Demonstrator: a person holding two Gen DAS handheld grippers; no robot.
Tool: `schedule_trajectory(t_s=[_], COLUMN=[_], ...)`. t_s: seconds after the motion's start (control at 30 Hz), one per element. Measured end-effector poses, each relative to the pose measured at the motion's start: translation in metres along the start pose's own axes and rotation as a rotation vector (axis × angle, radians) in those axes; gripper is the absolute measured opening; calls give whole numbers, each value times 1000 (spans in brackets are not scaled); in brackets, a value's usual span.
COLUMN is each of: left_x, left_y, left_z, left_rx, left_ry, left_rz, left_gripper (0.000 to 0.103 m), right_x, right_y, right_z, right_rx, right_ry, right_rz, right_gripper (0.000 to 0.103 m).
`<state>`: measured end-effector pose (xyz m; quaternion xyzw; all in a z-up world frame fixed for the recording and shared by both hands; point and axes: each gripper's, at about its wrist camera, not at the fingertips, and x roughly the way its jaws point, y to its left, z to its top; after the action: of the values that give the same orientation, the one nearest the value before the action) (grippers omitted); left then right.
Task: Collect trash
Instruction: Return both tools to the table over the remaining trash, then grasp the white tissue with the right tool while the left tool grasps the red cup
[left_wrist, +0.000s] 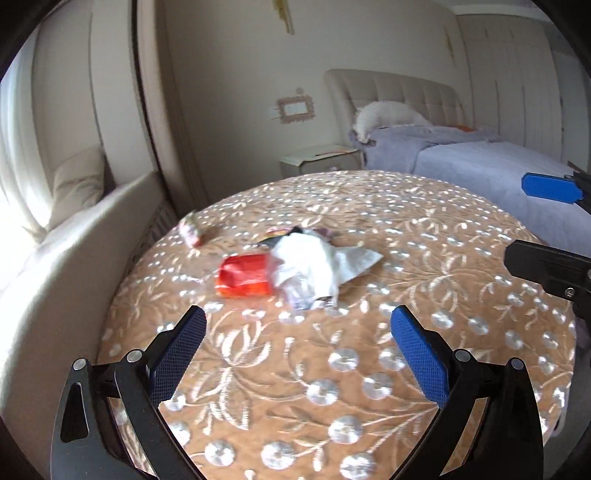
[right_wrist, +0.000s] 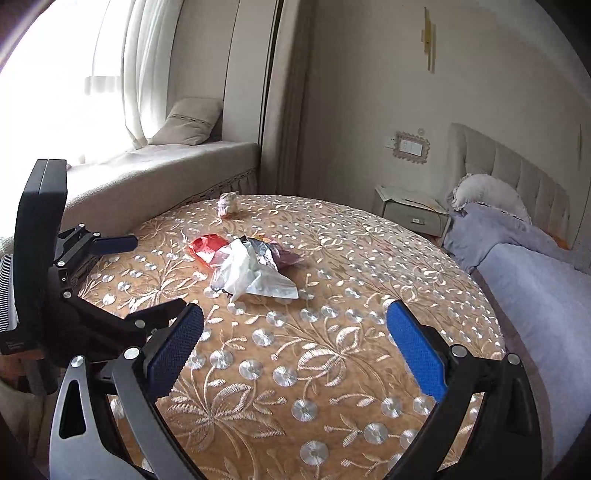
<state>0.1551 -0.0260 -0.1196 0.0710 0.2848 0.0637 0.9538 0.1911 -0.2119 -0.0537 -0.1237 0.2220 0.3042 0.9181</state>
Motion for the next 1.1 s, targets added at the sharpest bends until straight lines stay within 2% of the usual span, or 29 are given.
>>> schedule_trajectory(t_s=[0.1,0.23,0.53,0.73,0.87,0.9,0.97,1.03,1.1], left_x=[6,14,50,63,69,70,71,71,71], left_y=[26,46,66,74,80,83,87,88,87], left_z=[0,2,10,9,6,5,5,5,6], left_rx=[-71,-103,-162,-195,-200,-206,-222,-233,-222], left_ry=[14,21,71,91,110,113,114,113,112], left_rz=[23,50,72,76,105,111,88,75,81], left_gripper=[98,98,98,98,98,98,98,98,98], right_x=[23,48,99,145,167,171,178,185,188], right_y=[9,19,24,25,29,31,34,36,38], right_z=[11,22,37,38,36,35,34,31,28], right_rx=[-19,-38,-50,-85,-89,-98,-118,-124,-113], right_ry=[9,14,59,150,205,215,237,267,283], right_rz=[33,79,118,129,185,189,187,204,226], right_gripper=[99,99,99,99,98,96,84,78,62])
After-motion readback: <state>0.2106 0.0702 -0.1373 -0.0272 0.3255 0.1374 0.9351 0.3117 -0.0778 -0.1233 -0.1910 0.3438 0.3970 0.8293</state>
